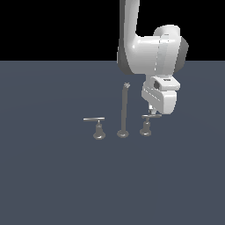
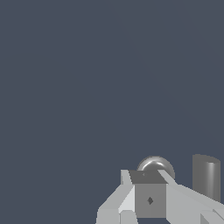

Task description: Turn on the faucet by rotating a designated handle.

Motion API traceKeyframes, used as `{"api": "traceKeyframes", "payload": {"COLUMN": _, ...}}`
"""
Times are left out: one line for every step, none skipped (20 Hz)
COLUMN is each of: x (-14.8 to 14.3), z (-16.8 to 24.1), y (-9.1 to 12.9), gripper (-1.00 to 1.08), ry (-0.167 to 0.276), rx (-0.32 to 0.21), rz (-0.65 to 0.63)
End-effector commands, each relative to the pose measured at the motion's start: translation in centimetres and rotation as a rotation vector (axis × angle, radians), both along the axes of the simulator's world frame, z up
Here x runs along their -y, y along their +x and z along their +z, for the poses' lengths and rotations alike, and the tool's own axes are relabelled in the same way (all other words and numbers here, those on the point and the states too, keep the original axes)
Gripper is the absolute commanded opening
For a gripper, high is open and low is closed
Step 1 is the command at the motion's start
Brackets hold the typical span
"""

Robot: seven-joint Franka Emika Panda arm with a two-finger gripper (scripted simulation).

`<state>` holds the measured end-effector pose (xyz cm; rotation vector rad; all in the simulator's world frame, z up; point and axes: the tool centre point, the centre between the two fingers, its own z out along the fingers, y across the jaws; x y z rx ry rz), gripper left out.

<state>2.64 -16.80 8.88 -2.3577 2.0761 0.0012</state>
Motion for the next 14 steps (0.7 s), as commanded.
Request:
{"api": "traceKeyframes", "payload": {"x": 0.7, "z": 0.0, "y": -0.8, "gripper": -1.00, "ry": 0.000, "rx": 0.000, "rz": -0.002}}
{"api": "traceKeyframes", "payload": {"x": 1.0, "z": 0.0, "y": -1.2, "gripper": -1.00, "ry": 0.000, "rx": 0.000, "rz": -0.002}}
{"api": "traceKeyframes", "payload": {"x": 1.3, "z": 0.0, "y": -1.5, "gripper": -1.00, "ry": 0.000, "rx": 0.000, "rz": -0.002}}
{"api": "traceKeyframes", "payload": {"x": 1.5, "z": 0.0, "y": -1.9, "gripper": -1.00, "ry": 0.000, "rx": 0.000, "rz": -0.002}}
{"api": "traceKeyframes", "payload": {"x": 1.8, "z": 0.0, "y": -2.2, "gripper": -1.00, "ry": 0.000, "rx": 0.000, "rz": -0.002}}
{"api": "traceKeyframes", "payload": {"x": 1.8, "z": 0.0, "y": -2.2, "gripper": -1.00, "ry": 0.000, "rx": 0.000, "rz": -0.002}}
{"api": "traceKeyframes", "payload": {"x": 1.2, "z": 0.0, "y": -1.5, "gripper": -1.00, "ry": -0.001, "rx": 0.006, "rz": 0.005}}
{"api": "traceKeyframes", "payload": {"x": 1.2, "z": 0.0, "y": -1.8, "gripper": -1.00, "ry": -0.001, "rx": 0.006, "rz": 0.005}}
{"api": "traceKeyframes", "payload": {"x": 1.2, "z": 0.0, "y": -2.2, "gripper": -1.00, "ry": -0.001, "rx": 0.006, "rz": 0.004}}
{"api": "traceKeyframes", "payload": {"x": 1.2, "z": 0.0, "y": -2.5, "gripper": -1.00, "ry": -0.001, "rx": 0.005, "rz": 0.004}}
{"api": "traceKeyframes", "payload": {"x": 1.3, "z": 0.0, "y": -2.9, "gripper": -1.00, "ry": -0.001, "rx": 0.005, "rz": 0.003}}
{"api": "traceKeyframes", "payload": {"x": 1.3, "z": 0.0, "y": -3.2, "gripper": -1.00, "ry": -0.001, "rx": 0.004, "rz": 0.003}}
{"api": "traceKeyframes", "payload": {"x": 1.3, "z": 0.0, "y": -3.6, "gripper": -1.00, "ry": -0.001, "rx": 0.004, "rz": 0.002}}
{"api": "traceKeyframes", "payload": {"x": 1.4, "z": 0.0, "y": -3.9, "gripper": -1.00, "ry": -0.001, "rx": 0.004, "rz": 0.002}}
